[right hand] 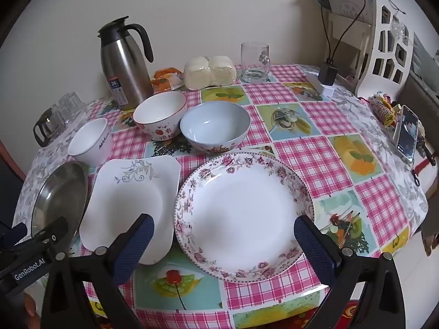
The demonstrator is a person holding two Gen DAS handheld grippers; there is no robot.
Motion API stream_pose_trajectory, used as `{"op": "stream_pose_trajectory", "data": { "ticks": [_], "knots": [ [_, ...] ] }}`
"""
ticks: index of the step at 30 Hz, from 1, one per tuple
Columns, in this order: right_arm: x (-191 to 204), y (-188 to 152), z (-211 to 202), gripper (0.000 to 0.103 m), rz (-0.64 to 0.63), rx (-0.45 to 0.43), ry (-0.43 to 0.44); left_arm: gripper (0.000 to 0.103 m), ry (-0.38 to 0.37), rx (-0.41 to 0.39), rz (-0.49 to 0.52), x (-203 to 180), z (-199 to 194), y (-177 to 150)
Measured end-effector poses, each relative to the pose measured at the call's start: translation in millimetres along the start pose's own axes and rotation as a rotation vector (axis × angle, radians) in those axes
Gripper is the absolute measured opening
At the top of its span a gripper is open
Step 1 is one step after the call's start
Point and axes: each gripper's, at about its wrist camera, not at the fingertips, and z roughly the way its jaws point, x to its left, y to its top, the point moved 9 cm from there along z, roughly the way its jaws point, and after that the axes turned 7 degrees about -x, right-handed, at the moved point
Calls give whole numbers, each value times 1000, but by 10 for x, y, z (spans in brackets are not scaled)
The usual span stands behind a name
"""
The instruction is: Organize plates and bowls
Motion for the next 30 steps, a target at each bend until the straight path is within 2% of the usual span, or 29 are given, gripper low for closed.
{"op": "stream_pose_trajectory", "data": {
  "ticks": [30],
  "knots": [
    [98, -90, 84, 103, -69, 65, -20, 103, 2, 38, -3, 16, 52, -56]
  ]
}}
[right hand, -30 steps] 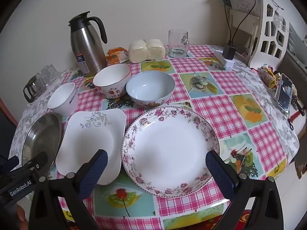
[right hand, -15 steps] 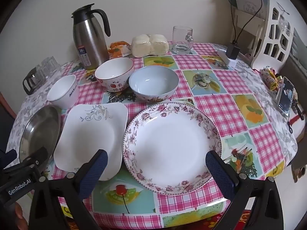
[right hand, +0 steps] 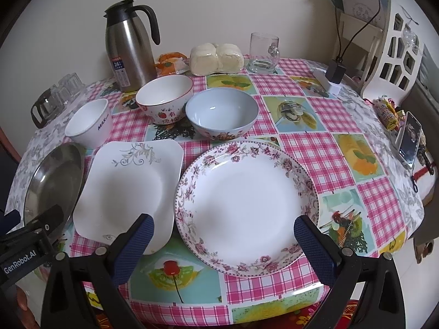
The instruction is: Organize plates and bowls
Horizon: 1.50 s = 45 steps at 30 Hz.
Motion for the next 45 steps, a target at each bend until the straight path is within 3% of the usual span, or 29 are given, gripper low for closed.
{"op": "stream_pose_trajectory", "data": {
  "ticks": [45],
  "knots": [
    [-6, -81, 80, 103, -20, 47, -4, 103, 15, 48, 11, -15, 91, -74]
  ]
}}
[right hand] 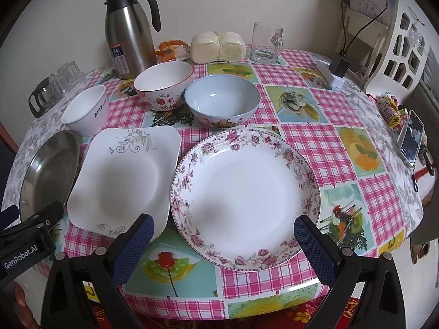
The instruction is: Organize plates and bowls
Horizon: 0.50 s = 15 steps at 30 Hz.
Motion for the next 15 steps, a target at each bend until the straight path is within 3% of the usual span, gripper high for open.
{"op": "stream_pose_trajectory", "data": {
  "ticks": [15],
  "knots": [
    [2, -29, 19, 103, -4, 7, -3, 103, -5, 8, -8, 8, 32, -22]
  ]
}}
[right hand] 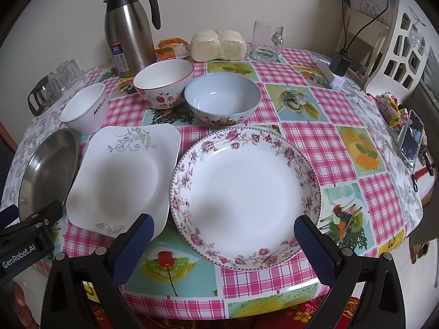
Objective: Organize plates and bowls
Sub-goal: 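Move the left tool to the steel basin rim and close on it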
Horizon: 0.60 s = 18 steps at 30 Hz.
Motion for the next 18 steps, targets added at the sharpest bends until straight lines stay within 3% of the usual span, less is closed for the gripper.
{"op": "stream_pose_trajectory", "data": {
  "ticks": [9, 18],
  "knots": [
    [138, 10, 27, 103, -18, 6, 3, 103, -7, 16, -56, 191, 51, 25],
    [529, -16, 133, 103, -26, 20, 61, 103, 69, -29, -192, 780, 102, 101]
  ]
}}
